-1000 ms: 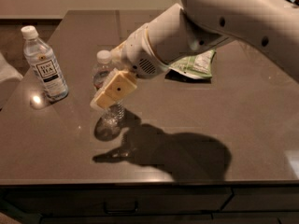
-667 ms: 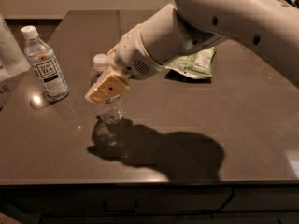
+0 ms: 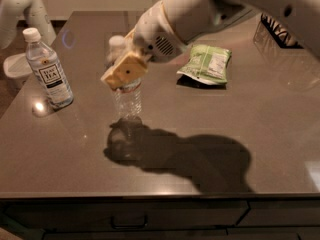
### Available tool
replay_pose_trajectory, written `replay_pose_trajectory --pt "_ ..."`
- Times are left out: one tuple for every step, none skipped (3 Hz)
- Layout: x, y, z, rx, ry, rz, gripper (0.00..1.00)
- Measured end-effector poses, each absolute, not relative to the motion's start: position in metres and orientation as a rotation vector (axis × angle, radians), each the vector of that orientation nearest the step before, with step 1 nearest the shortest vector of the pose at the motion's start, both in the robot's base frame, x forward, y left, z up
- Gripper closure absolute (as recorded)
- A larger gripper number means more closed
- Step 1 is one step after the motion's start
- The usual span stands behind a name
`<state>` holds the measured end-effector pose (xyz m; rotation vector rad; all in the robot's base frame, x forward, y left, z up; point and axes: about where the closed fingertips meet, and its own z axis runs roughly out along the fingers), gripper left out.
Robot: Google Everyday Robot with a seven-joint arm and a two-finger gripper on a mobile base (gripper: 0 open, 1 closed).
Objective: Pick water bottle
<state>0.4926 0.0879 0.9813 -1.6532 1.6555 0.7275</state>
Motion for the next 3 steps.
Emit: replay_pose_trajectory --pt "0.507 0.065 1.019 -1.691 1.634 0.707 1.00" --pt "0.507 0.050 1.049 -1.731 1.580 0.689 1.00" --pt "0.505 0.048 1.055 -1.738 1.568 0.685 1.00"
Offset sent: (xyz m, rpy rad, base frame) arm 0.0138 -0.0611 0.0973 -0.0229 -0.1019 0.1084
